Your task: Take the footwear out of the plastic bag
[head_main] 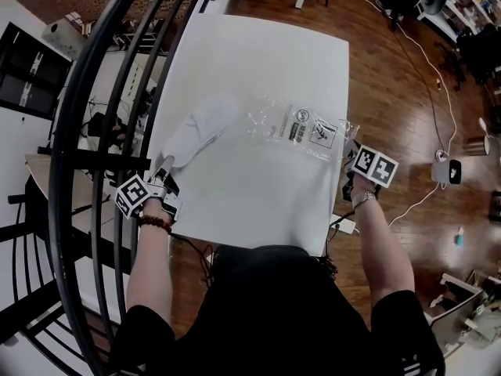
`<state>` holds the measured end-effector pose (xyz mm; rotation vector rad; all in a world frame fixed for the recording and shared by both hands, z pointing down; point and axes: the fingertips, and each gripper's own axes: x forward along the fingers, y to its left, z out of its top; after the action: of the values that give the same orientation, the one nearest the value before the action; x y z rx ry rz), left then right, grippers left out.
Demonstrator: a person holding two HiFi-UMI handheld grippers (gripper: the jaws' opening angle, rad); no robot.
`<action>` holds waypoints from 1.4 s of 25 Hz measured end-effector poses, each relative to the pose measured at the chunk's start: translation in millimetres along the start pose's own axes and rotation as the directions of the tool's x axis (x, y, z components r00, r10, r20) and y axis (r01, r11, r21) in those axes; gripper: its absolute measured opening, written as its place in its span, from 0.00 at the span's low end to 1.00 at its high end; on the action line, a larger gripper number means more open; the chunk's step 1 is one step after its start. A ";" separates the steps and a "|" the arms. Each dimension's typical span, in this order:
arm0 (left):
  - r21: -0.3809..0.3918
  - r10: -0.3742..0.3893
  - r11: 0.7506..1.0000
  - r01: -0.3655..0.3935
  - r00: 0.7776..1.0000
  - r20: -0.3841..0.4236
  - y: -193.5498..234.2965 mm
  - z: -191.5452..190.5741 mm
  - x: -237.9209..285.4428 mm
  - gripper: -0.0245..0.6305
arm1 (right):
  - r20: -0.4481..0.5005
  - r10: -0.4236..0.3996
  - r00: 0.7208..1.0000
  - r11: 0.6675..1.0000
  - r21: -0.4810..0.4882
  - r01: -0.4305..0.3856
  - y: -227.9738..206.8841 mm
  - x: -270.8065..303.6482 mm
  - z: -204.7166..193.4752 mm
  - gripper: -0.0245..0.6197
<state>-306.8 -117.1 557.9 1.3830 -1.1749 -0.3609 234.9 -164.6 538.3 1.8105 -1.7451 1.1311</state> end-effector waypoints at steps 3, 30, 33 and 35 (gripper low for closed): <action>0.029 0.009 1.000 -0.009 1.000 -0.008 -1.6 -4.3 -0.2 0.16 | -0.012 0.017 1.000 1.000 -0.008 -0.017 3.0 0.1 -2.5 0.03; 0.771 0.050 0.632 -0.079 0.997 0.061 -158.0 -222.9 -67.3 0.11 | 0.038 0.476 0.879 0.648 -0.690 -0.321 101.0 -152.6 -62.6 0.03; 0.827 0.014 0.561 -0.033 0.999 0.030 -186.9 -265.2 -74.2 0.06 | 0.026 0.537 0.843 0.569 -0.749 -0.339 119.4 -185.6 -80.1 0.03; 0.854 -0.004 0.520 -0.011 1.000 0.016 -203.1 -289.4 -80.5 0.06 | 0.020 0.574 0.818 0.532 -0.769 -0.354 127.8 -207.2 -92.4 0.03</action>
<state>-26.6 60.4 411.5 2.2385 -1.4437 0.3004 106.9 18.6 404.8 1.0134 -2.4695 0.1690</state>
